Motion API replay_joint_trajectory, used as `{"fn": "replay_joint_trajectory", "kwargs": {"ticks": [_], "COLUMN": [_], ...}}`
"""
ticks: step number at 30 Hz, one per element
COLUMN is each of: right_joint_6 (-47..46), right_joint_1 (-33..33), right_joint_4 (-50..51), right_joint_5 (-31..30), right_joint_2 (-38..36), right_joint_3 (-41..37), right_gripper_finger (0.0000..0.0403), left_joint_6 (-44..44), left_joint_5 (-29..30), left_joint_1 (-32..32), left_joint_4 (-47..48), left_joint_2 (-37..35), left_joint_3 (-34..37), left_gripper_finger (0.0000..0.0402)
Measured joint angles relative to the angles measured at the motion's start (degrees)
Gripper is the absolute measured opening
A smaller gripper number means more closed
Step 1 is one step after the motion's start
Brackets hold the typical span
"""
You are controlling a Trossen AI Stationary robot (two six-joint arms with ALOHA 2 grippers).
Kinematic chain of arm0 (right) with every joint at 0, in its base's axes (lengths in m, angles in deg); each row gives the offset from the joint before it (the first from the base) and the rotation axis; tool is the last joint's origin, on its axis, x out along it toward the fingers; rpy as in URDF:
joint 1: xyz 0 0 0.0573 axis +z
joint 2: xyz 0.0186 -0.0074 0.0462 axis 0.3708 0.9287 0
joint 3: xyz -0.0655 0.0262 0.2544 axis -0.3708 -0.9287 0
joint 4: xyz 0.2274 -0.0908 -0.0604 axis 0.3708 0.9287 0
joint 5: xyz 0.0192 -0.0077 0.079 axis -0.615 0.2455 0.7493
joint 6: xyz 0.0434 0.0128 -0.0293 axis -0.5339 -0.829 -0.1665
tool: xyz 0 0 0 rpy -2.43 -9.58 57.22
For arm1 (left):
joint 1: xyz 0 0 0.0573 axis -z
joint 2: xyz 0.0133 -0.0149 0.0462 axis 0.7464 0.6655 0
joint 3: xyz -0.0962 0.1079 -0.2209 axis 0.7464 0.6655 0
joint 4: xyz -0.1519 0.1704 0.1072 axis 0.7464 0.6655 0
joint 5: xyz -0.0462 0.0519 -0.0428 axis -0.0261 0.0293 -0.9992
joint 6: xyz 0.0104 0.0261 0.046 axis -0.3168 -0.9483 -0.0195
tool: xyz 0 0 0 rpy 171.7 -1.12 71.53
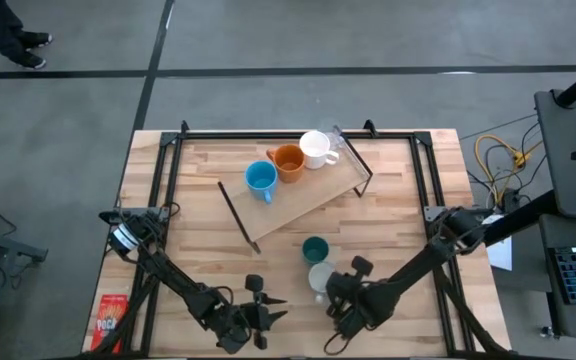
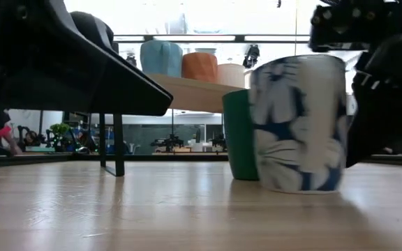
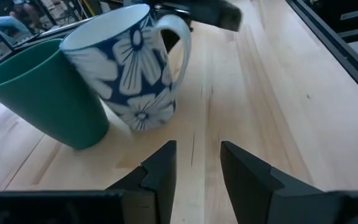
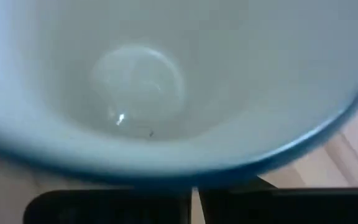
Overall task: Stack small to large cups/mugs on shelf
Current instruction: Put the blue patterned mug on the shelf
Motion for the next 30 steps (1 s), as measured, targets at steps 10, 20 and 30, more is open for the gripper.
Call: {"fn": "replay_joint_trajectory", "kwargs": {"ticks": [10, 20, 30], "right_joint_6": [8.9, 12.1, 11.5], "right_joint_1": [0.0, 0.0, 0.4], "right_joint_4": [-0.2, -0.3, -0.4], "right_joint_5": [-1.4, -4.9, -4.9], "right_joint_2": [5.4, 6.1, 6.1], "right_joint_3": [10.4, 13.2, 13.1], "right_gripper_finger": [0.0008, 0.0008, 0.0008], "left_joint_6": [0.0, 5.6, 11.5], "left_joint_5": [0.0, 8.0, 10.3], "left_joint_1": [0.0, 0.0, -0.2], "left_joint_4": [0.0, 5.7, 6.1], "left_joint_2": [0.0, 0.0, 0.0], "left_joint_3": [0.1, 0.2, 0.0], "left_gripper_finger": [0.0111, 0.0111, 0.0111]}}
